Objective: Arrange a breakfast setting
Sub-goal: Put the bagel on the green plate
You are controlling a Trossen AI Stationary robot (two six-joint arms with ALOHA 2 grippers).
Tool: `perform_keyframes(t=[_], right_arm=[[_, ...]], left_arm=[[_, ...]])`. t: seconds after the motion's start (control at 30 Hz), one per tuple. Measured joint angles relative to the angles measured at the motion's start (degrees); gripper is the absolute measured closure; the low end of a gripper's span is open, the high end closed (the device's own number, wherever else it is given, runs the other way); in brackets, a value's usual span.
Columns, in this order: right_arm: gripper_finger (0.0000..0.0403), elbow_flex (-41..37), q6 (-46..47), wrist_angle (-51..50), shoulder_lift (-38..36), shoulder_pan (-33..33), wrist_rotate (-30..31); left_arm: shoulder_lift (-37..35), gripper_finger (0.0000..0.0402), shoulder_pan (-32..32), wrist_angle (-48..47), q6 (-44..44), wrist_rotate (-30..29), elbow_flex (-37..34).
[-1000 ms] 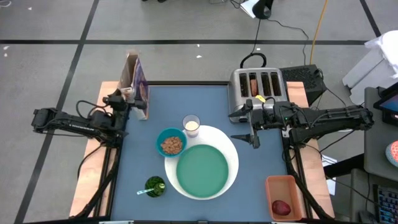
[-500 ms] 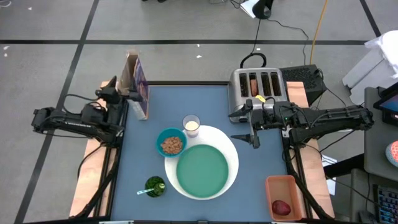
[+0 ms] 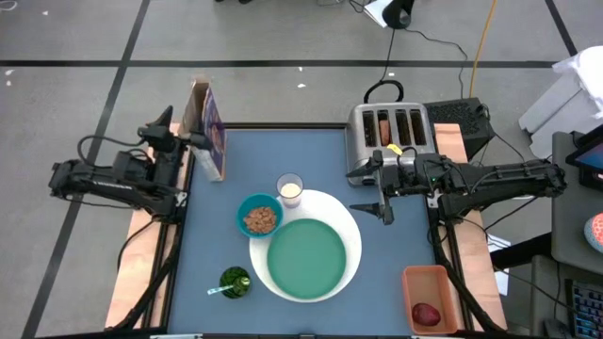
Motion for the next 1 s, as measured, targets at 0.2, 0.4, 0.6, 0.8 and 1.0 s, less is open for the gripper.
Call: perform_keyframes(t=[0.2,0.4,0.6,0.8,1.0], right_arm=[[0.0018,0.0,2.8,0.6,0.0,0.0,2.5],[0.0019,0.0,7.8,0.5,0.0,0.0,13.0],[0.0019,0.3,10.9,0.3,-0.3,0.0,18.9],[0.0019,5.4,10.9,-1.4,-0.3,0.0,27.1],[0.0019,10.9,10.9,-9.9,-0.3,-2.0,39.7]], left_arm=[[0.0,0.0009,-4.3,-0.4,3.9,1.2,2.9],[0.1,0.0009,-10.3,-0.5,3.9,1.3,4.3],[0.3,0.0009,-19.7,-12.4,-5.5,4.4,4.3],[1.6,0.0009,-27.8,-25.1,-16.2,12.9,4.3],[4.1,0.0009,-31.9,-30.5,-25.3,13.5,4.3]])
